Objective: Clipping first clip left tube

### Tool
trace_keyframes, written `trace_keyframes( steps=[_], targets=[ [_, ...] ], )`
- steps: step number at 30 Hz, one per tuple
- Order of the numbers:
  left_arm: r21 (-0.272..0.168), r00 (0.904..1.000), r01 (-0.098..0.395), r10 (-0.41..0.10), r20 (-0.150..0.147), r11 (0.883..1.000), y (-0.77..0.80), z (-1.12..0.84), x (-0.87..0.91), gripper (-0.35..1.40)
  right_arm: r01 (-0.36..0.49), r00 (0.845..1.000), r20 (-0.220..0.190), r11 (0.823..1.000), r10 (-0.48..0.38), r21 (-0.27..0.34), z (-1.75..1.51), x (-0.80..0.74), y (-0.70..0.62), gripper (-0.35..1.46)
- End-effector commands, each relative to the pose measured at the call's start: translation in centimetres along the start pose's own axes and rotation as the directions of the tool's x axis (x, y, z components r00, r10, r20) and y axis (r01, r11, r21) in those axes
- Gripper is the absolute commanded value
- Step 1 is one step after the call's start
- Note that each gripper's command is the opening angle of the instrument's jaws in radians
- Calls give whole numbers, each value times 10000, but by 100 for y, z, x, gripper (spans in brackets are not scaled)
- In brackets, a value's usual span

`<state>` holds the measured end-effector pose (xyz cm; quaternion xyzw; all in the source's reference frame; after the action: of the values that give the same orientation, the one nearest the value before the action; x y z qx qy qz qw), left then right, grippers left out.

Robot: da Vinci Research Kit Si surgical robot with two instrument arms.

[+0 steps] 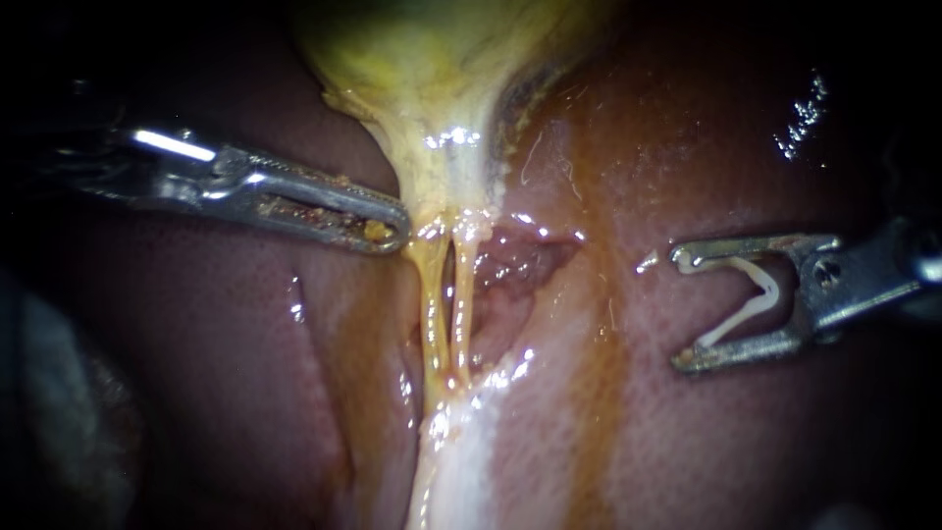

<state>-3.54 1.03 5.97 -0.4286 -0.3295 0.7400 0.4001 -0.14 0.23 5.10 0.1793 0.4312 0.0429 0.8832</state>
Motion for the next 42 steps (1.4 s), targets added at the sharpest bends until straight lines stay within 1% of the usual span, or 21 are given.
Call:
trace_keyframes(
  steps=[1, 5, 15, 17, 19, 22, 24, 27, 31, 36, 38, 40, 42],
  targets=[
    [-6, 10000, 0, 0, 1, 10000, 0, -2, 1, -35, 0, 10000, -1, 10000, 0, 0, 0, 0, 0, 50],
    [-143, 10000, 33, -32, 73, 9999, 2, -16, 8, -35, 1, 10000, -1, 10000, -1, 1, 0, 0, 0, 50],
    [85, 9997, 195, -194, -131, 9998, 17, -67, 28, -35, 1, 10000, -3, 10000, -1, 33, -1, 0, 0, 50],
    [83, 9996, 220, -218, -201, 9997, 19, -73, 30, -35, 0, 10000, -3, 10000, 0, 32, -1, 0, 0, 50],
    [97, 9995, 233, -231, -212, 9997, 21, -76, 31, -35, -1, 10000, 26, 10000, 1, 33, -1, 0, 0, 50],
    [103, 9995, 240, -238, -215, 9997, 23, -77, 31, -35, -54, 9999, -126, 9998, 56, 167, -1, 4, 2, 50],
    [109, 9995, 243, -240, -218, 9996, 24, -77, 31, -35, -101, 9995, -304, 9997, 108, 240, 1, 9, 2, 50],
    [115, 9995, 247, -244, -223, 9996, 25, -76, 31, -35, -80, 9983, -580, 9985, 112, 546, 11, 18, 0, 50],
    [124, 9993, 312, -309, -230, 9994, 27, -75, 31, -35, -559, 9935, -939, 9941, 646, 925, 32, 34, -5, 50],
    [137, 9992, 319, -316, -238, 9994, 29, -74, 31, -35, -1128, 9811, -1417, 9847, 1315, 1328, 59, 58, -11, 50],
    [141, 9992, 321, -317, -241, 9994, 29, -74, 31, -35, -1312, 9760, -1557, 9819, 1521, 1368, 67, 66, -12, 50],
    [143, 9992, 322, -318, -243, 9994, 29, -73, 31, -35, -1593, 9681, -1692, 9752, 1848, 1539, 78, 74, -11, 50],
    [145, 9992, 322, -319, -244, 9994, 29, -73, 31, -35, -1644, 9644, -1819, 9738, 1921, 1568, 87, 79, -10, 49]
  ],
)
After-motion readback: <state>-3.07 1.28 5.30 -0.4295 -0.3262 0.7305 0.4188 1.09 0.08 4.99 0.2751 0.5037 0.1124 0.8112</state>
